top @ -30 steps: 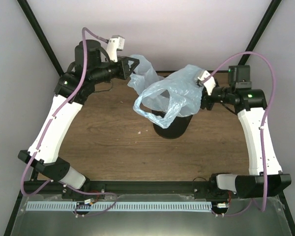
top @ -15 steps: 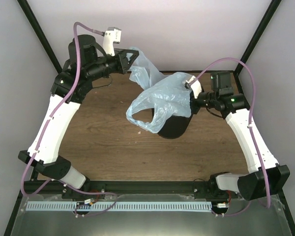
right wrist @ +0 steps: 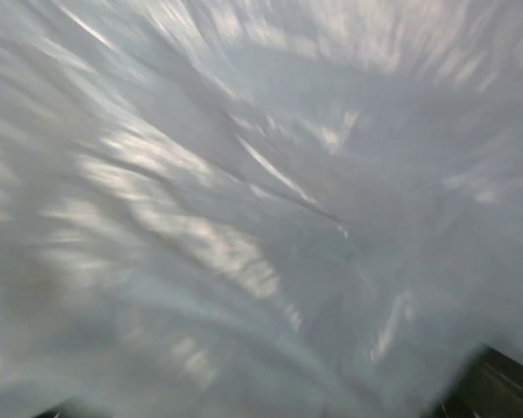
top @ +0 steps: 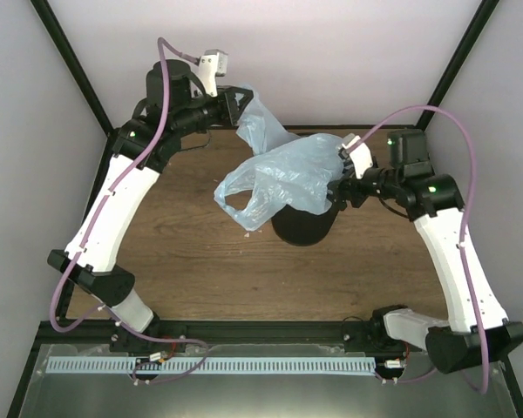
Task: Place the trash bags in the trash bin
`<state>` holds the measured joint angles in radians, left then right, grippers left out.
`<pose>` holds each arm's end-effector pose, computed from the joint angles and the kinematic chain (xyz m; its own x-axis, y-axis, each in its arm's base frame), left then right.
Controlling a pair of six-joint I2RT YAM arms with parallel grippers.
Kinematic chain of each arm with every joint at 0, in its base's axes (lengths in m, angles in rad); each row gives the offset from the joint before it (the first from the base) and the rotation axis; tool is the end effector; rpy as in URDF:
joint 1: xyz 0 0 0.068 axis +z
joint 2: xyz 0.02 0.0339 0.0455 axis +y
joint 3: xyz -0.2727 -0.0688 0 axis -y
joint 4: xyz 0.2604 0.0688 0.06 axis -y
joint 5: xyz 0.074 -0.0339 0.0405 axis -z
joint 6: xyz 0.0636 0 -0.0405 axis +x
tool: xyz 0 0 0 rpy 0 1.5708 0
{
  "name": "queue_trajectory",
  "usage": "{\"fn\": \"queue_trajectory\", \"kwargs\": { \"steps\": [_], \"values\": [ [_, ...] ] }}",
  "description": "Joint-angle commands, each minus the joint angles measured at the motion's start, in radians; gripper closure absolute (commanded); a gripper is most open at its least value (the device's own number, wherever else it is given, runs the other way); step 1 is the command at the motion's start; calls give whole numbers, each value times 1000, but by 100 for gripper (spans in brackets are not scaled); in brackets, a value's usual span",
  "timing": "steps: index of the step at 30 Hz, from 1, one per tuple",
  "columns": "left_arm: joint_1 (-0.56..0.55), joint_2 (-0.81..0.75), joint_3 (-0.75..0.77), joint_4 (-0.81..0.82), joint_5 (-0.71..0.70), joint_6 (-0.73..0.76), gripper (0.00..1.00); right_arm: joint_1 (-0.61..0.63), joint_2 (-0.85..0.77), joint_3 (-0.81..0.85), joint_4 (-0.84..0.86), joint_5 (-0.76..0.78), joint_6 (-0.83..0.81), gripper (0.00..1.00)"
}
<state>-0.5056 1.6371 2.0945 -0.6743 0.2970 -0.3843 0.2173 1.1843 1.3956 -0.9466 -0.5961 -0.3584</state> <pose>0.3207 -0.1988 0.5254 -0.4419 -0.1651 -0.8817 0.5906 0.6863 -0.4245 0.2395 0.0894 0.3944 -0.4082 -0.3874 -0.8266 -0.7776 0.6219 0.0925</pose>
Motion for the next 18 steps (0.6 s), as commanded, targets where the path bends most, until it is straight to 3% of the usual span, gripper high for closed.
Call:
{"fn": "queue_trajectory", "kwargs": {
  "steps": [1, 13, 18],
  "values": [
    [2, 1, 30, 13, -41, 24, 96, -15, -62, 110, -105, 84, -34, 12],
    [3, -4, 42, -4, -21, 21, 96, -36, 18, 308, -84, 155, -13, 18],
    [3, -10, 41, -9, -4, 17, 96, -37, 76, 262, 5, 186, 28, 26]
  ]
}}
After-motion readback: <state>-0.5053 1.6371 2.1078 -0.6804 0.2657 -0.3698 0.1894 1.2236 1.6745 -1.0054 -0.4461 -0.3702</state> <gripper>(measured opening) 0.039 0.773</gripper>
